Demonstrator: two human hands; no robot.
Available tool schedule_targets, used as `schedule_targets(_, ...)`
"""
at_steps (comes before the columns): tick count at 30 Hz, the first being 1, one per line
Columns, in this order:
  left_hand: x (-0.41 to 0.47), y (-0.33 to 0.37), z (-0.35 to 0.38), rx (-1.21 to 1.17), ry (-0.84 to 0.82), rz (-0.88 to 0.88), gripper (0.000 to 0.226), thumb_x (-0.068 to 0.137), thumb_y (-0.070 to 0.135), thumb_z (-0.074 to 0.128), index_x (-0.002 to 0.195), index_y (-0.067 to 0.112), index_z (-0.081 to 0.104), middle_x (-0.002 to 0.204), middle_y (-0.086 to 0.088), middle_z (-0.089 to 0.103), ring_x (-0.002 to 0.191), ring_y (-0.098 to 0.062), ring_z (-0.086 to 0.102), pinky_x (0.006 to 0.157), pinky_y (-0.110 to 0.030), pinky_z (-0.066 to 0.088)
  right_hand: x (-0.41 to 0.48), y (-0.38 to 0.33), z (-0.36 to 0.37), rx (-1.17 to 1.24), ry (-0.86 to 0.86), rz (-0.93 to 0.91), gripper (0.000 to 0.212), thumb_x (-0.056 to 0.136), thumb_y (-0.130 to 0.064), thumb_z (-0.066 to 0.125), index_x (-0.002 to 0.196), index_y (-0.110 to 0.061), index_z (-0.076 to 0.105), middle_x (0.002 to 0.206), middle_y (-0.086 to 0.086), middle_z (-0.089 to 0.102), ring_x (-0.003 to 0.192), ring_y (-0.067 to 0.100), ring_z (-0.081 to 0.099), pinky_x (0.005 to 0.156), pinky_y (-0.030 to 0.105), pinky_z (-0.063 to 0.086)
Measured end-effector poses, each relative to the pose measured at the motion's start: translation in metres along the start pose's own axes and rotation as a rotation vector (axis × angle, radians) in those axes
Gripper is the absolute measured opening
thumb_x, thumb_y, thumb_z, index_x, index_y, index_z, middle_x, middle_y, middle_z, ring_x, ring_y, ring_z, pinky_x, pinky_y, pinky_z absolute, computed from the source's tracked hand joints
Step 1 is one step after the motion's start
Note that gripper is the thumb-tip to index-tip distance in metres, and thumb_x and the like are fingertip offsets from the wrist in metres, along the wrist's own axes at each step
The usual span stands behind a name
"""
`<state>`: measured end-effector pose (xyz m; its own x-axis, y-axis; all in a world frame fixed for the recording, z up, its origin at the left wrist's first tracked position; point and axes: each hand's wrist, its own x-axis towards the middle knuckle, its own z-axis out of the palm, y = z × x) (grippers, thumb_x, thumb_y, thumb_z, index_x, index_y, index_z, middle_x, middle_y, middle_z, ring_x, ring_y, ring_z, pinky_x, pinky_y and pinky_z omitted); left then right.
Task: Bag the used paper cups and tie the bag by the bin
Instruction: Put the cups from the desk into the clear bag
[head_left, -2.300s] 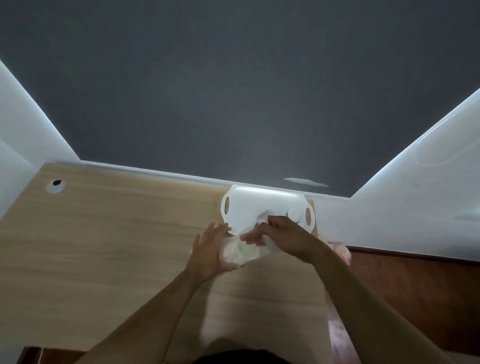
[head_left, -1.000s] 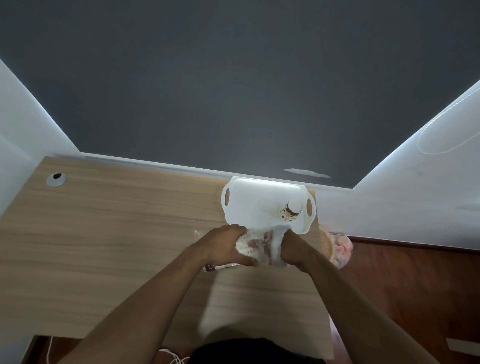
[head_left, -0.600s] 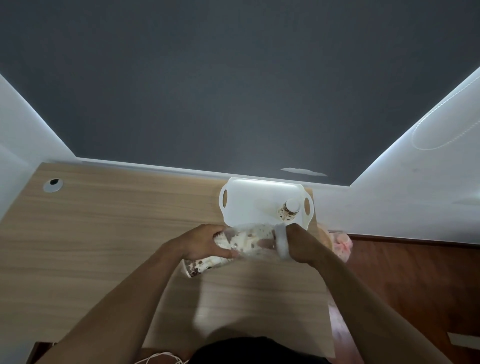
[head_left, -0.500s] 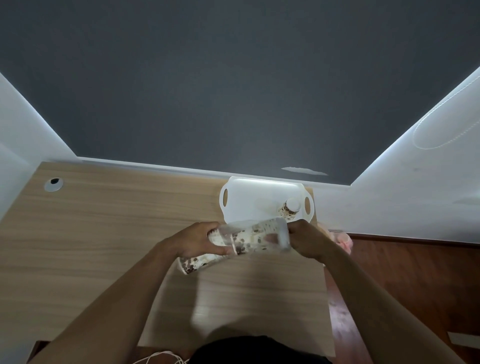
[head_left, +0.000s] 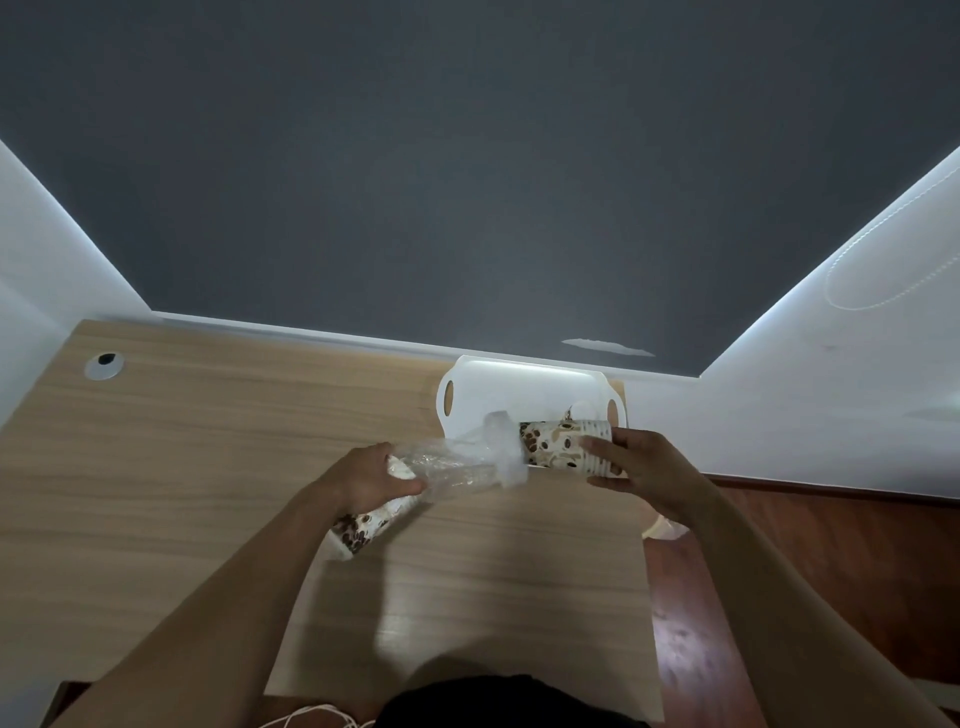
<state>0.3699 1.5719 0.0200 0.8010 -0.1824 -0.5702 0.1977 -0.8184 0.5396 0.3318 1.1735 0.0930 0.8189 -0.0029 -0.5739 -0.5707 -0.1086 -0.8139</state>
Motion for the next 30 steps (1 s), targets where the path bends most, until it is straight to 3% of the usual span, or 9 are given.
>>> schedule_targets(3, 0.001, 0.001, 0.007, -0.041, 0.006, -0.134, 0.076, 0.082, 0.079, 0.076, 0.132, 0.022, 0.069, 0.128, -0.002, 0.076, 0.105, -0.02, 0.068, 0.083, -0.031, 0.049, -0.001, 0.001, -0.003, 0.048, 0.066, -0.038, 0.023, 0.102, -0.012, 0.073, 0.119, 0.003, 0.074, 0.119, 0.019, 0.079, 0.108, 0.027, 0.076, 0.078, 0.027, 0.068)
schedule_targets(7, 0.003, 0.008, 0.024, -0.235, 0.002, -0.231, 0.082, 0.069, 0.089, 0.069, 0.108, 0.018, 0.083, 0.102, -0.007, 0.083, 0.091, -0.025, 0.079, 0.071, -0.031, 0.057, 0.002, 0.007, 0.0, 0.291, 0.082, -0.009, 0.034, 0.102, -0.022, 0.074, 0.124, 0.004, 0.075, 0.124, 0.022, 0.079, 0.124, 0.034, 0.073, 0.097, 0.045, 0.066)
schedule_targets(12, 0.006, 0.042, 0.042, -0.492, -0.01, -0.14, 0.05, 0.086, 0.07, 0.081, 0.103, 0.024, 0.085, 0.091, 0.003, 0.088, 0.09, -0.022, 0.085, 0.091, -0.039, 0.064, 0.002, 0.015, 0.007, 0.362, -0.038, 0.02, 0.037, 0.104, -0.024, 0.071, 0.129, 0.002, 0.075, 0.132, 0.023, 0.076, 0.127, 0.032, 0.07, 0.113, 0.056, 0.056)
schedule_targets(16, 0.006, 0.075, 0.05, -0.647, -0.039, -0.059, 0.044, 0.09, 0.066, 0.079, 0.115, 0.029, 0.082, 0.103, 0.005, 0.088, 0.1, -0.02, 0.084, 0.102, -0.044, 0.064, 0.0, 0.017, 0.013, 0.309, -0.151, 0.039, 0.032, 0.107, -0.023, 0.067, 0.133, -0.005, 0.075, 0.133, 0.016, 0.077, 0.122, 0.026, 0.073, 0.111, 0.053, 0.057)
schedule_targets(19, 0.006, 0.096, 0.054, -0.652, -0.014, -0.016, 0.049, 0.091, 0.075, 0.069, 0.117, 0.035, 0.081, 0.108, 0.01, 0.087, 0.107, -0.018, 0.082, 0.105, -0.043, 0.061, 0.002, 0.017, 0.016, 0.213, -0.12, 0.032, 0.031, 0.101, -0.027, 0.075, 0.123, -0.005, 0.074, 0.109, 0.005, 0.08, 0.094, 0.016, 0.073, 0.107, 0.051, 0.061)
schedule_targets(21, 0.004, 0.107, 0.056, -0.682, -0.001, 0.003, 0.056, 0.091, 0.08, 0.067, 0.126, 0.039, 0.079, 0.113, 0.016, 0.086, 0.11, -0.013, 0.08, 0.108, -0.042, 0.059, 0.004, 0.017, 0.018, 0.152, -0.047, 0.02, 0.044, 0.099, -0.028, 0.078, 0.134, -0.004, 0.064, 0.101, 0.01, 0.074, 0.086, 0.018, 0.067, 0.101, 0.047, 0.064)
schedule_targets(24, 0.008, 0.125, 0.06, -0.733, 0.031, 0.013, 0.055, 0.091, 0.077, 0.067, 0.13, 0.039, 0.077, 0.113, 0.017, 0.085, 0.109, -0.012, 0.08, 0.11, -0.044, 0.059, 0.008, 0.018, 0.012, 0.102, -0.027, -0.009, 0.047, 0.106, -0.023, 0.07, 0.15, -0.02, 0.053, 0.109, 0.016, 0.076, 0.09, 0.022, 0.074, 0.097, 0.042, 0.066)
schedule_targets(28, 0.012, 0.15, 0.068, -0.697, 0.081, 0.06, 0.042, 0.097, 0.071, 0.064, 0.123, 0.042, 0.078, 0.109, 0.017, 0.086, 0.106, -0.01, 0.08, 0.108, -0.042, 0.059, 0.012, 0.017, -0.002, 0.036, -0.093, -0.057, 0.051, 0.111, -0.008, 0.058, 0.154, -0.035, 0.051, 0.126, 0.016, 0.074, 0.111, 0.028, 0.081, 0.107, 0.047, 0.061)
schedule_targets(30, 0.015, 0.16, 0.072, -0.682, 0.067, 0.09, 0.034, 0.102, 0.065, 0.064, 0.118, 0.038, 0.079, 0.109, 0.013, 0.086, 0.105, -0.011, 0.081, 0.109, -0.043, 0.059, 0.013, 0.019, -0.01, -0.034, -0.092, -0.072, 0.061, 0.106, -0.003, 0.062, 0.155, -0.037, 0.049, 0.131, 0.01, 0.07, 0.113, 0.02, 0.08, 0.108, 0.044, 0.061)
